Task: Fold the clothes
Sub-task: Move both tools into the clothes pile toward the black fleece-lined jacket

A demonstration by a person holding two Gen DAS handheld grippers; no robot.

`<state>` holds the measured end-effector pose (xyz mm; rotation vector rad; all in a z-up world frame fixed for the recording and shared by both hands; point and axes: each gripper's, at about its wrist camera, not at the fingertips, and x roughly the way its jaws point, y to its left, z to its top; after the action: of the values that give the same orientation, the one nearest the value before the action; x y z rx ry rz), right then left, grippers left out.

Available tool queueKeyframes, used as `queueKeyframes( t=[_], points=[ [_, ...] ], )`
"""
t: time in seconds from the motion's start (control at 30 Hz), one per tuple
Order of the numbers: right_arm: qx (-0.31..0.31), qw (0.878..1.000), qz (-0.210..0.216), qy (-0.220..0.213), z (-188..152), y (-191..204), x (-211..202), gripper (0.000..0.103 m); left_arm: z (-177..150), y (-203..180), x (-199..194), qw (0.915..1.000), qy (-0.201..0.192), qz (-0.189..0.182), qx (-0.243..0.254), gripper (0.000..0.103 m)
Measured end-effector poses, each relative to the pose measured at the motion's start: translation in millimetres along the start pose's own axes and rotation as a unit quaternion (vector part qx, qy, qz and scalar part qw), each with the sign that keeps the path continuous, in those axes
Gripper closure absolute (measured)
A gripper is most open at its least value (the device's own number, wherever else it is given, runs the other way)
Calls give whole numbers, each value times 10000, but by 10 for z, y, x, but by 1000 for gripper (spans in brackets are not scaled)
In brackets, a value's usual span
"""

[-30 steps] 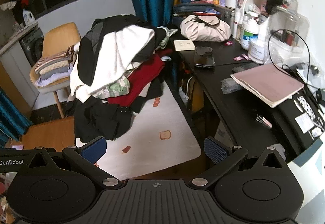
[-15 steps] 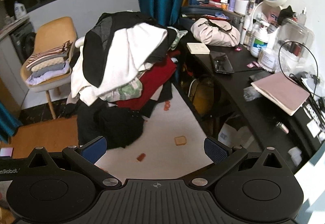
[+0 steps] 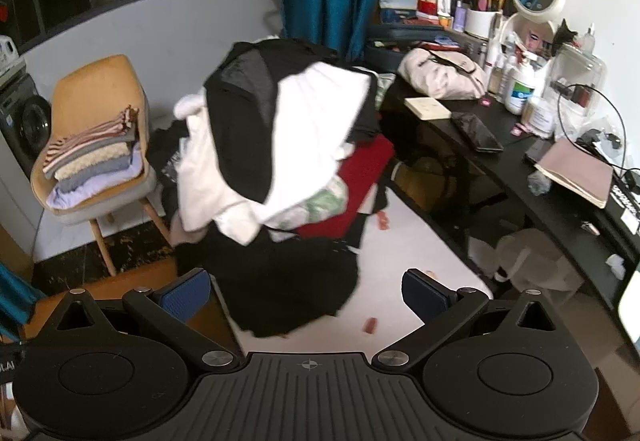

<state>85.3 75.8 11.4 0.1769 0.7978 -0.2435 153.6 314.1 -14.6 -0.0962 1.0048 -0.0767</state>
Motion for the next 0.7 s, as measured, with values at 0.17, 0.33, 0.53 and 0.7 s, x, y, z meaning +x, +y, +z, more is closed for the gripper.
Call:
queueKeyframes(
  t=[0.17,0.33,0.53,0.7],
  points=[
    [-92,9998,151,-1,21,435,65,1,157,452,140,9996,18,166,-222,0],
    [-139,9996,222,-137,149,610,205,1,288,780,57,9916,-820,946,-314,0],
    [-148,9993,35,-333,367,676,523,1,577,1047,92,9805,-1419,1329,298,0],
    [-57,9988,-17,-491,572,710,836,1,946,1019,284,9735,-1619,1385,832,0]
  ],
)
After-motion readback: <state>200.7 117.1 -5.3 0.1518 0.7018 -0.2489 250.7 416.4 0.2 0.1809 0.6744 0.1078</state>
